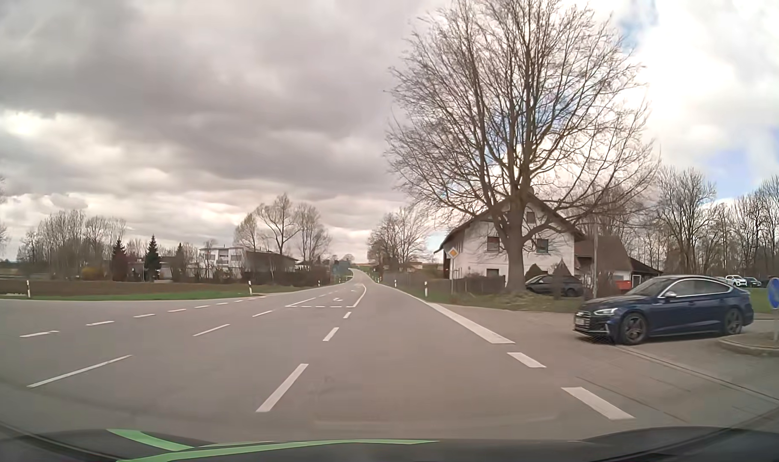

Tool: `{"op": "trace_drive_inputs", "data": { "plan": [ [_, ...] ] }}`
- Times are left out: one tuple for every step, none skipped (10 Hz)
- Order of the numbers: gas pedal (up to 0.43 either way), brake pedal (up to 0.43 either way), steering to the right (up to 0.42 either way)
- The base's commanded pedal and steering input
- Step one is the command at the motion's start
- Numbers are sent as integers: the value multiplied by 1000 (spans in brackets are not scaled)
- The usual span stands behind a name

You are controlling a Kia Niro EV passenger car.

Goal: Follow the waypoints while adhering to traffic rules and regulations

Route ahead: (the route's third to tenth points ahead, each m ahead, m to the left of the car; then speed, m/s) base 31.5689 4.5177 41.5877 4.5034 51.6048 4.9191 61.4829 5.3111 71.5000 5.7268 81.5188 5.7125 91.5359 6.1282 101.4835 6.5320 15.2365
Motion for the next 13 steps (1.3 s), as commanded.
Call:
{"op": "trace_drive_inputs", "data": {
  "plan": [
    [150,0,0],
    [150,0,0],
    [150,0,0],
    [150,0,-1],
    [150,0,-1],
    [150,0,-1],
    [150,0,-1],
    [150,0,-1],
    [150,0,-1],
    [150,0,-2],
    [150,0,-2],
    [150,0,-4],
    [150,0,-4]
  ]
}}
